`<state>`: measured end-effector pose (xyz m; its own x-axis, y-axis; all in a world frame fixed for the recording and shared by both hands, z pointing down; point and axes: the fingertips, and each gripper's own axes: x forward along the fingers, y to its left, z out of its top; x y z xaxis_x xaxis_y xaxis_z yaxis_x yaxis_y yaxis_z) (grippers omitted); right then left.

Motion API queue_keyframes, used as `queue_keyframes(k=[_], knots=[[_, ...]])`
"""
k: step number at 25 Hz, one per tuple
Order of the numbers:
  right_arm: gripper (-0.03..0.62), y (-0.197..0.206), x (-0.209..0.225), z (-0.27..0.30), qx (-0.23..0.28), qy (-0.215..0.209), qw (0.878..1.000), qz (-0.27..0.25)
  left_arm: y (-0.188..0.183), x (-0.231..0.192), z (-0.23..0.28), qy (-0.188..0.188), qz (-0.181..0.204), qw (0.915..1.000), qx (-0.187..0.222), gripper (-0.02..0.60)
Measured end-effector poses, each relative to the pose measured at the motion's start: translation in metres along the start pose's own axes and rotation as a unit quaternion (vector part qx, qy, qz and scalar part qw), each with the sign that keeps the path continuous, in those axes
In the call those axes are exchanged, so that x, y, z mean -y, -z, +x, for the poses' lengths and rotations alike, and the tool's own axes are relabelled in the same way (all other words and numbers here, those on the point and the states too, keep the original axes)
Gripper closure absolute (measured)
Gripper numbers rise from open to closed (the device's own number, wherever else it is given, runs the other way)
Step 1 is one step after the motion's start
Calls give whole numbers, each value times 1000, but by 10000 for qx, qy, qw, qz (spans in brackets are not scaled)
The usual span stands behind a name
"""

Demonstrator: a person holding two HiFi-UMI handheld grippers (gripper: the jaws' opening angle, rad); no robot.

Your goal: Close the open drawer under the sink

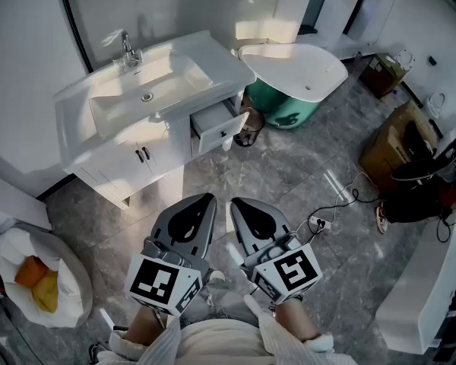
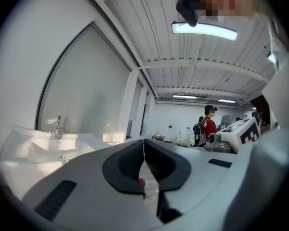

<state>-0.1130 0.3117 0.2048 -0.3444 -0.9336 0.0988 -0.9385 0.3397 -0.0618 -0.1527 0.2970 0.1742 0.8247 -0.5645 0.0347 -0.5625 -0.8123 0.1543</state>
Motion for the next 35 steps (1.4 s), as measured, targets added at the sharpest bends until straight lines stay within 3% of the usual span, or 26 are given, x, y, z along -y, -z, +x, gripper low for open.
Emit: queue_keyframes(k=[22,35], knots=[[585,14,37,-14,33,-42,9999,157,12,8,20,-289,67,9996,-14,565],[585,13,105,71,-201,294,9993,101,0,-72,114,-71,-2,10000,6,565]])
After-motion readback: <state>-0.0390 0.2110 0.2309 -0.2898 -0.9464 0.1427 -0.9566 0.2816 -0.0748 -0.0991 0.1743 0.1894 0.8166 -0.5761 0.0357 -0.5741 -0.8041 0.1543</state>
